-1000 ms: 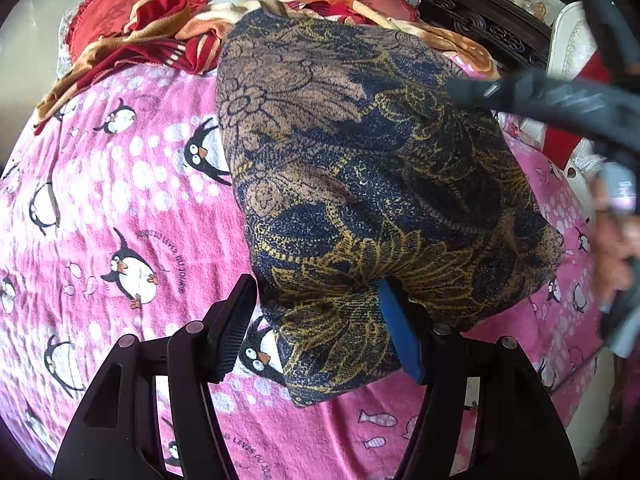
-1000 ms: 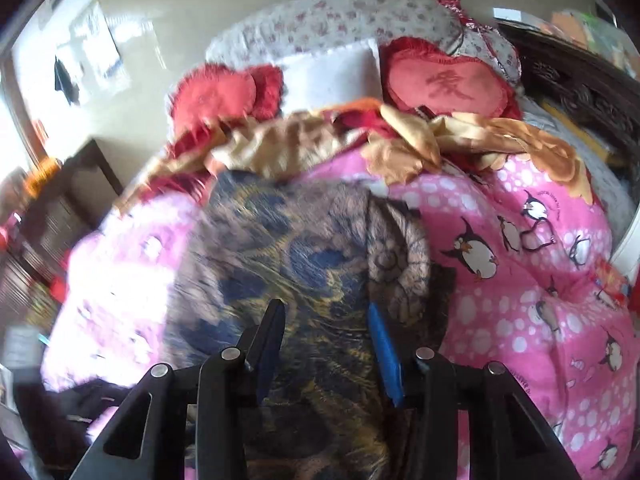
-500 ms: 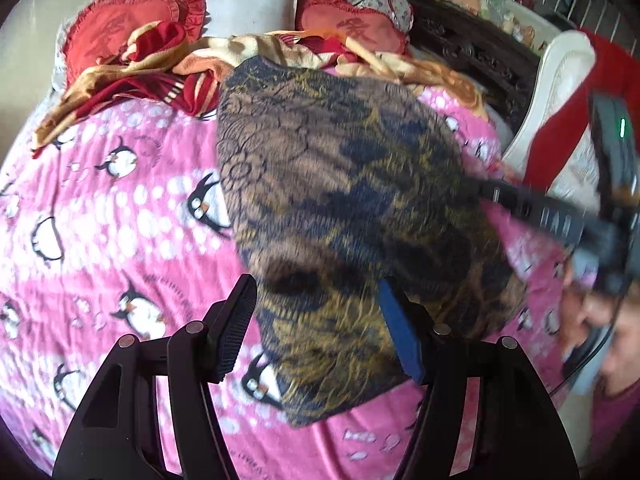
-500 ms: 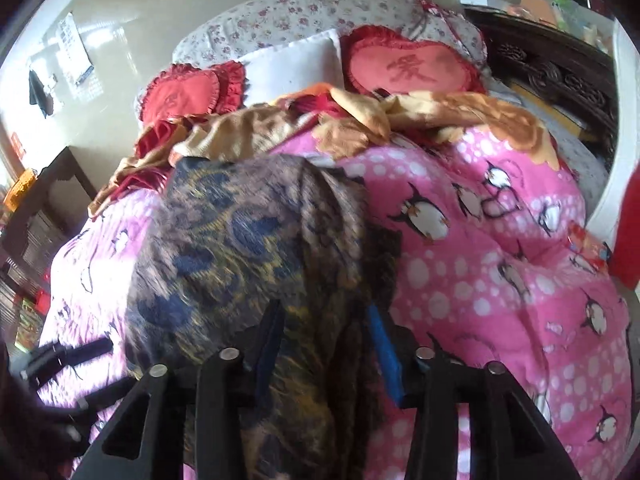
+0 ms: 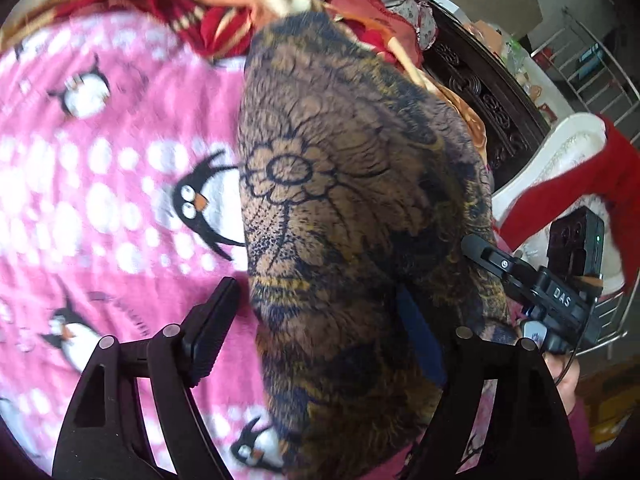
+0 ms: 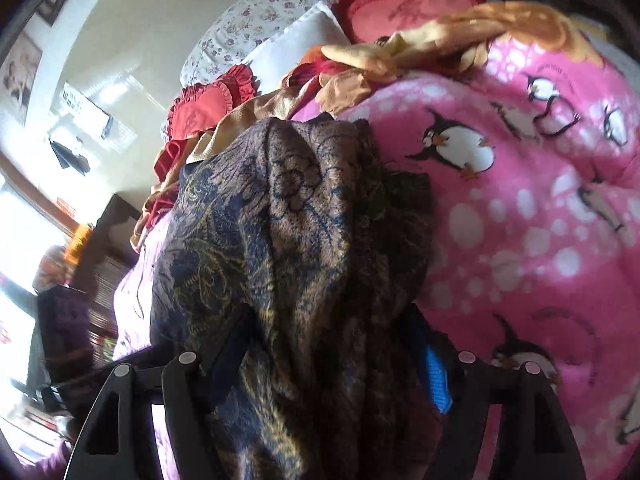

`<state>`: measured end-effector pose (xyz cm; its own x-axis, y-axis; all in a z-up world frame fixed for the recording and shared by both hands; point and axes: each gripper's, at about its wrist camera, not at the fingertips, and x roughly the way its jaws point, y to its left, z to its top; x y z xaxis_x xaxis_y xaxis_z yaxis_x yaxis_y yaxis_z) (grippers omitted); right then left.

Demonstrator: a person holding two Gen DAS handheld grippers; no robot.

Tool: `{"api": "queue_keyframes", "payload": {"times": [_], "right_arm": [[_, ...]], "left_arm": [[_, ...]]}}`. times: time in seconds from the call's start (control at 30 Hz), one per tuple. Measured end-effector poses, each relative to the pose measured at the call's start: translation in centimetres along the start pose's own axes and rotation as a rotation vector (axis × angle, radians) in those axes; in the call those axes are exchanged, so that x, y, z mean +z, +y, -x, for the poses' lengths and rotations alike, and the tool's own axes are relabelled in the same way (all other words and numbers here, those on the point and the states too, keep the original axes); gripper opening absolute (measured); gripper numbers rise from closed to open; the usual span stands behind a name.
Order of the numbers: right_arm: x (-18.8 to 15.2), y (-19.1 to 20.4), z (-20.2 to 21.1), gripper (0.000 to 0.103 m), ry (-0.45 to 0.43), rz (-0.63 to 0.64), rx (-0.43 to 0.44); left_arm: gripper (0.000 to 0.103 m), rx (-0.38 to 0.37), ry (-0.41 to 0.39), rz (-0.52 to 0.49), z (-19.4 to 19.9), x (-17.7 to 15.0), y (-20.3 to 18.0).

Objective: Fold small clothes

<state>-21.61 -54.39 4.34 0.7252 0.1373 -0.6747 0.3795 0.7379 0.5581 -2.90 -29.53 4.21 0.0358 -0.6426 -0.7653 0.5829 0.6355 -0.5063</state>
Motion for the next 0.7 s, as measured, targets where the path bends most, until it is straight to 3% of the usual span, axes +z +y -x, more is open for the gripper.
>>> {"api": "queue_keyframes", "payload": {"times": [0.07, 0.1, 0.13, 0.17, 0.23, 0.3, 0.43, 0.5, 0.7], "right_arm": [[0.1, 0.4, -0.2, 0.066, 0.007, 0.006, -0.009], [0.2, 0.7, -0.2, 0.063, 0.009, 0.02, -0.02], [0.2, 1.2, 0.1, 0.053, 0.007, 0.043, -0.034], [0.2, 1.9, 0.4, 0.044, 0.005, 0.07, -0.044], [0.3, 3.0, 1.0, 0.033, 0.007, 0.091, -0.051], [0.3, 3.8, 1.9, 0.029, 0.006, 0.079, -0.01], [-0.7, 7.4, 3.9, 0.028, 0.025, 0.115, 0.068], [-1.8, 9.4, 4.3, 0.028, 0.044, 0.159, 0.072], [-6.5, 13.9, 4.3, 0.028, 0.124, 0.21, 0.157]], "left_arm": [[0.089, -0.022, -0.024, 0.016, -0.1, -0.1, -0.1], [0.089, -0.031, -0.026, 0.003, -0.2, 0.0, -0.6], [0.083, -0.042, -0.015, -0.017, -0.2, 0.0, -1.0], [0.066, -0.044, -0.004, -0.042, -0.2, 0.0, -1.6], [0.052, -0.019, -0.015, -0.075, 0.6, 0.0, -2.4], [0.036, -0.028, -0.023, -0.079, 1.8, -0.2, -2.5], [0.034, -0.086, -0.041, -0.062, 5.9, -1.2, -2.3], [0.034, -0.057, -0.066, -0.097, 8.6, -2.3, -2.5], [0.034, 0.006, -0.02, -0.05, 14.1, -7.2, 0.8]]}}
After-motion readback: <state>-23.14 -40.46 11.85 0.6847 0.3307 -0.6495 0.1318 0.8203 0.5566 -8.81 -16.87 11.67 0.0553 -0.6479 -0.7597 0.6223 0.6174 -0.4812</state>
